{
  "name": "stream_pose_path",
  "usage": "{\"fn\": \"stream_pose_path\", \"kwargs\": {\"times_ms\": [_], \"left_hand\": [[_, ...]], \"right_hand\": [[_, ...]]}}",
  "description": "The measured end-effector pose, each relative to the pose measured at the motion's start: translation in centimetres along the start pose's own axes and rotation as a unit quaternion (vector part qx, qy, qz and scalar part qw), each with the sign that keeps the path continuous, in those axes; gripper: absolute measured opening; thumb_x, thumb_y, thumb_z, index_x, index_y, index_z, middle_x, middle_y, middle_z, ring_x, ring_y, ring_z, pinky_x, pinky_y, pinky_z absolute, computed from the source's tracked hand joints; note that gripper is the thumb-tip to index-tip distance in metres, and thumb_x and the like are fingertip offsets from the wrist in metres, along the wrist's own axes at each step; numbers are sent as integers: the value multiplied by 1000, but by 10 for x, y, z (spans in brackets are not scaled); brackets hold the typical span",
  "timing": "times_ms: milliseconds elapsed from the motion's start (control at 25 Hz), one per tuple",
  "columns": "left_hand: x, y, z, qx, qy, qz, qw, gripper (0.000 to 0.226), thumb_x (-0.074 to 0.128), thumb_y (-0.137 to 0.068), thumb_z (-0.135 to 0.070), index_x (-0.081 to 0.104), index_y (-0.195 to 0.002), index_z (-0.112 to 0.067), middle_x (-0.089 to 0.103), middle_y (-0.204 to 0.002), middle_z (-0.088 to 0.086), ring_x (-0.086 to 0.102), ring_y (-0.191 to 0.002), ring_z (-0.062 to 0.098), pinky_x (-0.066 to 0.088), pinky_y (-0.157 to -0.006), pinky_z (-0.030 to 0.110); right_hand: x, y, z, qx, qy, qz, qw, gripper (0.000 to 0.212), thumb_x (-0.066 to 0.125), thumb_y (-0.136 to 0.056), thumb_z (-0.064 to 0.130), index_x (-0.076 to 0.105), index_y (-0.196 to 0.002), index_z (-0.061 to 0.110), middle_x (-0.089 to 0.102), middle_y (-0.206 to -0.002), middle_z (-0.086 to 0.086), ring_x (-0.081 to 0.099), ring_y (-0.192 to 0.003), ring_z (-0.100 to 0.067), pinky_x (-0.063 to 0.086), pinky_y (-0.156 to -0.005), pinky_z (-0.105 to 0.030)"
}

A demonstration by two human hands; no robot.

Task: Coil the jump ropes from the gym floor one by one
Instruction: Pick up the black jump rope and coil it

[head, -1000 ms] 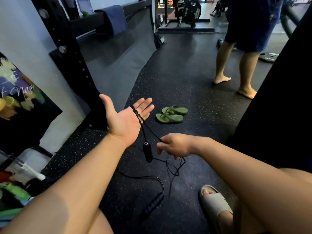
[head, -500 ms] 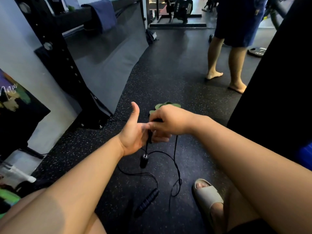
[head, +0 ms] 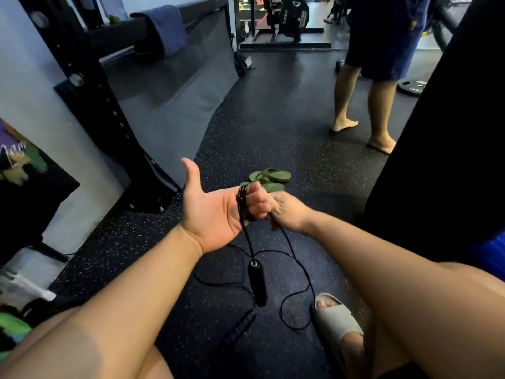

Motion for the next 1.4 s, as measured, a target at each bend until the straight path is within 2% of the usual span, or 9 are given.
{"fn": "stream_pose_path", "kwargs": {"times_ms": [160,320,440,680,840,960,1080,1240,1400], "left_hand": [[-4,-1,-8,99,56,-47,992,121,21,-59,-102,58,-118,-2,70,-109,14,63,-114,36,47,-105,41],[-17,0,-23,174,73,-129,974,121,17,-64,-101,50,-126,-3,66,-122,17,60,-125,38,48,-101,41],[-28,-1,-28,197,56,-179,962,126,14,-68,-99,48,-134,3,64,-129,21,61,-123,39,42,-109,44],[-40,-14,-9,103,-136,-242,955,128,-3,-71,-93,36,-148,2,69,-127,15,63,-122,28,34,-115,42],[-24,-17,19,4,-224,-162,961,124,-6,-72,-91,58,-131,-2,69,-119,18,67,-104,20,46,-90,29],[-13,-17,34,-35,-232,-118,965,125,0,-66,-92,63,-128,-4,67,-123,24,64,-117,32,52,-93,31],[-5,-16,37,-71,-224,-65,970,128,-5,-66,-93,63,-120,2,66,-113,30,63,-112,43,54,-93,36],[-4,-14,30,-79,-154,-48,984,125,-2,-63,-98,63,-100,2,70,-82,17,70,-88,37,52,-95,42],[0,-10,20,-44,-44,-37,997,125,11,-55,-104,70,-93,-1,67,-79,10,67,-85,32,56,-88,36]], "right_hand": [[24,2,-3,74,-26,76,994,63,29,-103,55,64,-74,12,61,-59,-2,55,-58,-23,45,-61,-31],[33,8,1,117,97,212,965,48,31,-106,44,66,-101,12,64,-75,-10,58,-70,-21,43,-69,-33],[28,12,20,88,179,241,950,32,37,-105,30,64,-109,13,67,-76,-3,65,-73,-18,47,-67,-31],[16,16,61,-79,336,158,925,29,44,-102,26,67,-104,8,69,-102,-10,62,-94,-26,47,-84,-37],[5,14,67,-181,338,105,918,28,50,-98,30,69,-93,10,69,-93,-4,61,-84,-24,48,-77,-37],[-15,14,65,-181,334,59,923,22,58,-96,34,70,-86,19,54,-67,13,50,-62,-7,35,-56,-22],[-36,8,48,-179,275,18,945,22,67,-91,39,72,-87,18,59,-71,13,54,-66,-4,37,-60,-12],[-43,-1,11,-110,149,-16,983,31,66,-92,40,64,-78,13,55,-69,7,47,-63,-6,39,-63,-25],[-18,2,-14,-2,73,-20,997,48,48,-99,53,67,-83,12,56,-69,4,49,-64,-9,43,-65,-31]]}}
Point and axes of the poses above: each hand's wrist, its own y-axis away from the middle knuckle, its own x-axis out of the palm, z = x × y, the point moved 1 cm from there along -y, towards the middle knuckle
